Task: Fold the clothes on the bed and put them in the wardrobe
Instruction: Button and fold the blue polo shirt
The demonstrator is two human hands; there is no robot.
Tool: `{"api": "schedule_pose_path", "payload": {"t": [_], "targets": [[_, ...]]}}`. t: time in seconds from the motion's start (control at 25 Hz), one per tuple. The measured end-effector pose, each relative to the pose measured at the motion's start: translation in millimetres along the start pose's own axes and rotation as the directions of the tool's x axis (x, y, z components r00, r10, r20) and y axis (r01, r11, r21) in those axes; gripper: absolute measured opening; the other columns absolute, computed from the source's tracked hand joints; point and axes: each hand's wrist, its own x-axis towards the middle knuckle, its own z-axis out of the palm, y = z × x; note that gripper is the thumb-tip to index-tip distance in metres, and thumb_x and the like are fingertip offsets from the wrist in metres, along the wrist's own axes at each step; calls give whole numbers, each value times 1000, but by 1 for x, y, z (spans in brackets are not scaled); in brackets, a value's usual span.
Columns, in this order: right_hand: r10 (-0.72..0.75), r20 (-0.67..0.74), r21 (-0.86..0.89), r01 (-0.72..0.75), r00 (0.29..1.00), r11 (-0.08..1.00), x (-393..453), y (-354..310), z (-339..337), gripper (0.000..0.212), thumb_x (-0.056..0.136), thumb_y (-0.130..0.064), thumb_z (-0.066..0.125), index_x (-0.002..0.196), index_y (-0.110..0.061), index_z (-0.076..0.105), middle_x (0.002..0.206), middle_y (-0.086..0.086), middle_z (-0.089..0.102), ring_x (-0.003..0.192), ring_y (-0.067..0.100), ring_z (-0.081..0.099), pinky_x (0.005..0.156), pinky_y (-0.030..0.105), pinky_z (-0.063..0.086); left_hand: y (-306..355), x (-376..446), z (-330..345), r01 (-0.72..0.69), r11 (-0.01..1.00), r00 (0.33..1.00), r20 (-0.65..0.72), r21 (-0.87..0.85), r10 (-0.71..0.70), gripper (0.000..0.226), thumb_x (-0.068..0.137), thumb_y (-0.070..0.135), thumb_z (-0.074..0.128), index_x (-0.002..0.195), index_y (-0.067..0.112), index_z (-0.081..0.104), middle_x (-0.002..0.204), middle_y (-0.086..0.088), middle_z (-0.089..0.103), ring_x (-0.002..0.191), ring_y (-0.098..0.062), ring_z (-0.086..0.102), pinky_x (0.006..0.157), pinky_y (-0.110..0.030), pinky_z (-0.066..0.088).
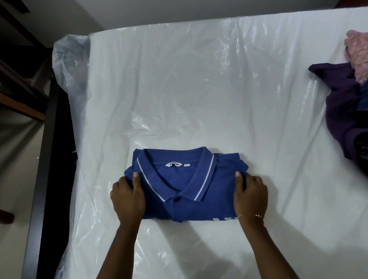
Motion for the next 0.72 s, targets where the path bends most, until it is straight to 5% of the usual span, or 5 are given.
{"api": "schedule_pose_path", "payload": {"t": [0.12, 0.2, 0.32, 0.6, 0.72], "targets": [[4, 117, -43, 1, 993, 999, -48, -17, 3, 139, 100, -106, 45, 198, -8, 38, 175, 18, 68, 152, 38, 64, 121, 65, 76, 8, -17, 2, -41, 997, 998, 35, -68, 44, 55, 98, 58, 58, 120, 9, 54, 111, -6, 65, 104, -33, 65, 88, -50, 53], [-122, 100, -188, 139, 987, 972, -62, -18, 18, 136, 100, -102, 67, 197, -9, 43, 185, 22, 56, 159, 41, 59, 125, 68, 74, 7, -27, 2, -145, 982, 989, 22, -119, 148, 66, 94, 54, 71, 140, 14, 44, 125, 1, 61, 111, -22, 60, 93, -44, 50], [-208, 59, -289, 216, 976, 933, -49, -32, 44, 130, 97, -100, 74, 188, -9, 58, 181, 30, 55, 159, 48, 58, 125, 73, 75, -5, -22, 8, -276, 961, 961, 15, -1, 276, 77, 88, 63, 65, 143, 14, 44, 119, -5, 57, 106, -23, 54, 92, -43, 47], [-352, -19, -266, 334, 936, 904, 52, -139, 97, 124, 99, -97, 80, 184, -8, 62, 170, 32, 66, 147, 47, 66, 118, 66, 78, 29, 114, 33, -390, 916, 921, 33, 94, 389, 72, 96, 50, 68, 150, 12, 40, 126, -24, 51, 111, -43, 53, 96, -53, 49], [-424, 56, -170, 427, 904, 888, 104, -193, 122, 124, 103, -93, 80, 187, -5, 58, 187, 39, 47, 154, 51, 62, 125, 70, 76, 48, 194, 34, -500, 858, 866, 76, 115, 494, 69, 97, 43, 69, 150, 9, 40, 124, -30, 50, 110, -47, 53, 94, -54, 48]]}}
